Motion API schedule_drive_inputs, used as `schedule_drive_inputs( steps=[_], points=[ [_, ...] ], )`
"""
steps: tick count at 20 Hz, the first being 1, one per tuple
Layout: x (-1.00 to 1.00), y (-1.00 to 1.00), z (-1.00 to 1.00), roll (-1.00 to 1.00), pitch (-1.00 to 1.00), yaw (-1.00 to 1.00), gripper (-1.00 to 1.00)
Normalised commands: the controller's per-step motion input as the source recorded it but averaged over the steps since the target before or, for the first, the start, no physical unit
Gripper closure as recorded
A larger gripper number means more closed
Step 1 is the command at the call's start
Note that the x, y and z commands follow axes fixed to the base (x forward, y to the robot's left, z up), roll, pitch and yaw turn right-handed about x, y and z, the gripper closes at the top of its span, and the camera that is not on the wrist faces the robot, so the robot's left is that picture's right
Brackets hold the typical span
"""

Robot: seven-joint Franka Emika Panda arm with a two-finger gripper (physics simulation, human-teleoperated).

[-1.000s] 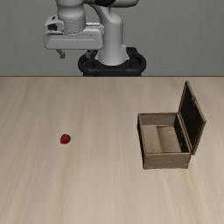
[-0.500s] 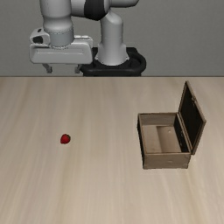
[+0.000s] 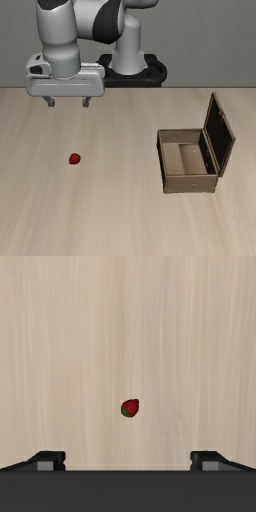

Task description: Pick up the strawberry and place it in the box

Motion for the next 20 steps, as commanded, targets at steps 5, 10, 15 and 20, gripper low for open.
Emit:
schedule_drive_inputs(
  steps=[5, 10, 15, 20],
  points=[
    [0.00, 0.00, -1.00, 0.00, 0.00, 0.00, -1.00],
    [0.00, 0.00, -1.00, 0.00, 0.00, 0.00, -1.00],
    [0.00, 0.00, -1.00, 0.00, 0.00, 0.00, -1.00],
    [-0.20, 0.00, -0.80, 0.00, 0.00, 0.00, -1.00]
  ],
)
